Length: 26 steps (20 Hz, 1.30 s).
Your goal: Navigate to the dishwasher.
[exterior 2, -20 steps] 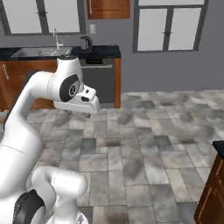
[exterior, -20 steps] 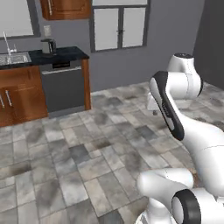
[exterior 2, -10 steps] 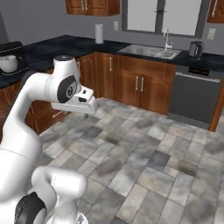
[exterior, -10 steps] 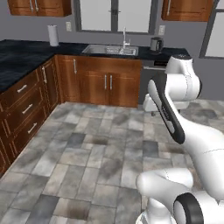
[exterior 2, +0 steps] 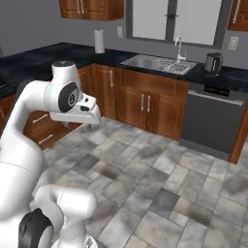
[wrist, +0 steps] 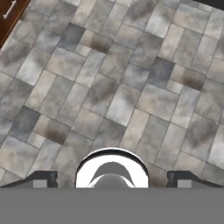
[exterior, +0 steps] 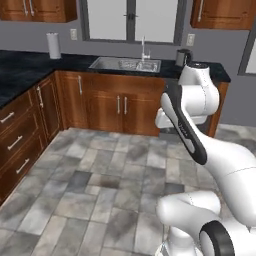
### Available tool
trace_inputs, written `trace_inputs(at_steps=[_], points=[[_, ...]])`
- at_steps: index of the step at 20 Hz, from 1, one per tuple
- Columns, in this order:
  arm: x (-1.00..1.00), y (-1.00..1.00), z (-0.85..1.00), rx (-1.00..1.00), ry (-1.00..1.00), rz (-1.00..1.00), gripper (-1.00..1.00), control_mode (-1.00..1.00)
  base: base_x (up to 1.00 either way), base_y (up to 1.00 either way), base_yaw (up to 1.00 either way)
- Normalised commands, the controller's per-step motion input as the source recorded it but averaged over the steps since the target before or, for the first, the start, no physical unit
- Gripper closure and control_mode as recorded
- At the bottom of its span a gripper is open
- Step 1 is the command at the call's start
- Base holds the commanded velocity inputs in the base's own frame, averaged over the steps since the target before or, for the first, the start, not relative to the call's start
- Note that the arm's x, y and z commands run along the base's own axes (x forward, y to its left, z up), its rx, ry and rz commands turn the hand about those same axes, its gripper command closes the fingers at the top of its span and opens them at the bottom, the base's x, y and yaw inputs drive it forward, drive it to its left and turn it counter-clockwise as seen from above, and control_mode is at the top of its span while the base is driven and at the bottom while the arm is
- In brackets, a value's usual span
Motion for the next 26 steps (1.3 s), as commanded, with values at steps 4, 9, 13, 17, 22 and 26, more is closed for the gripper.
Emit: trace_inputs(at_steps=[4, 9, 13, 17, 22, 26], points=[[0.0, 0.0, 0.0, 0.0, 0.0, 0.0, -1.0, 1.0, 1.0, -0.09, -0.15], [0.0, 0.0, 0.0, 0.0, 0.0, 0.0, -1.0, 1.0, 1.0, -0.13, -0.14], [0.0, 0.0, 0.0, 0.0, 0.0, 0.0, -1.0, 1.0, 1.0, -0.21, -0.19], [0.0, 0.0, 0.0, 0.0, 0.0, 0.0, -1.0, 1.0, 1.0, -0.24, -0.33], [0.0, 0.0, 0.0, 0.0, 0.0, 0.0, -1.0, 1.0, 1.0, -0.1, -0.38], [0.0, 0.0, 0.0, 0.0, 0.0, 0.0, -1.0, 1.0, 1.0, -0.08, -0.3]])
